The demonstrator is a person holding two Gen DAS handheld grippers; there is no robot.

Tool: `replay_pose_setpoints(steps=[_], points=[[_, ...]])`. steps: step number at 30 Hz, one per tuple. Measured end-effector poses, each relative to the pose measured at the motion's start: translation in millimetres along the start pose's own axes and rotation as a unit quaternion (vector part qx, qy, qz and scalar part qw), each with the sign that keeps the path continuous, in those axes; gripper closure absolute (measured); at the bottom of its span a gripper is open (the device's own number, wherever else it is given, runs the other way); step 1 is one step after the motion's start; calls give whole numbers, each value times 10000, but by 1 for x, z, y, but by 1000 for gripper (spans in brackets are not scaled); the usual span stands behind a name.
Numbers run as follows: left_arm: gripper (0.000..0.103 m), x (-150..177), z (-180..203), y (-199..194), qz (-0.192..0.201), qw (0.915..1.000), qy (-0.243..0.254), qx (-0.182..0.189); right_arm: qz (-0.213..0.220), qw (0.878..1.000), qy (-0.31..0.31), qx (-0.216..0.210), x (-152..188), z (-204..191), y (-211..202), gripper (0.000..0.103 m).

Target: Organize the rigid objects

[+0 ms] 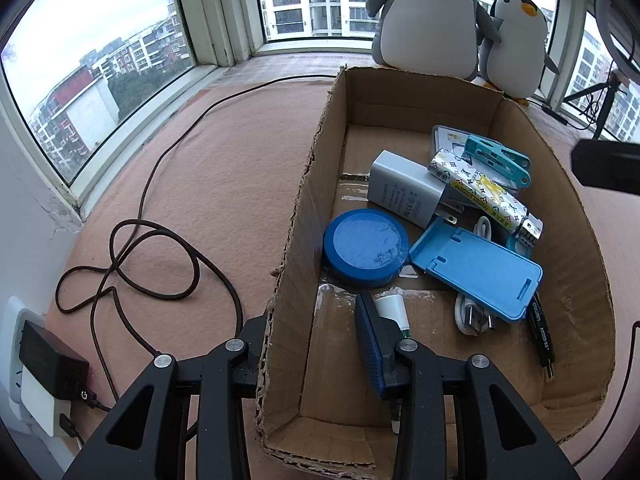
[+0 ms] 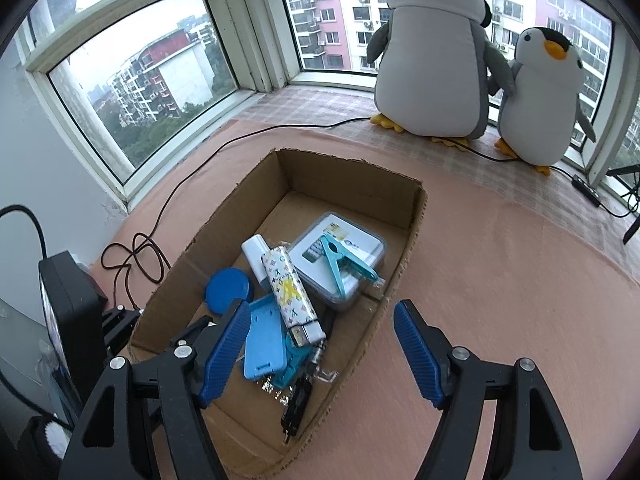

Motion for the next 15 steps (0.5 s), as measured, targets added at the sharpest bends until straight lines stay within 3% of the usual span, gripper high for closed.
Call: replay_pose_setpoints(steps=[4,15], points=[[64,-1,0,-1,-43,10000,9,-16,17,10000,15,76,8,2,-5,32],[47,-5,4,-15,19,10000,25,-23,219,9992,-56,331,25,0,-29,32]])
Point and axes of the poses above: each gripper's, at about its wrist camera, not at the fingertips, and y roughly the way its jaws point, z to its right, x to its underside, the point moved 1 cm from there along y, roughly the way its jaws point, and after that the axes turned 6 degrees about -y, right-handed, at the moved point
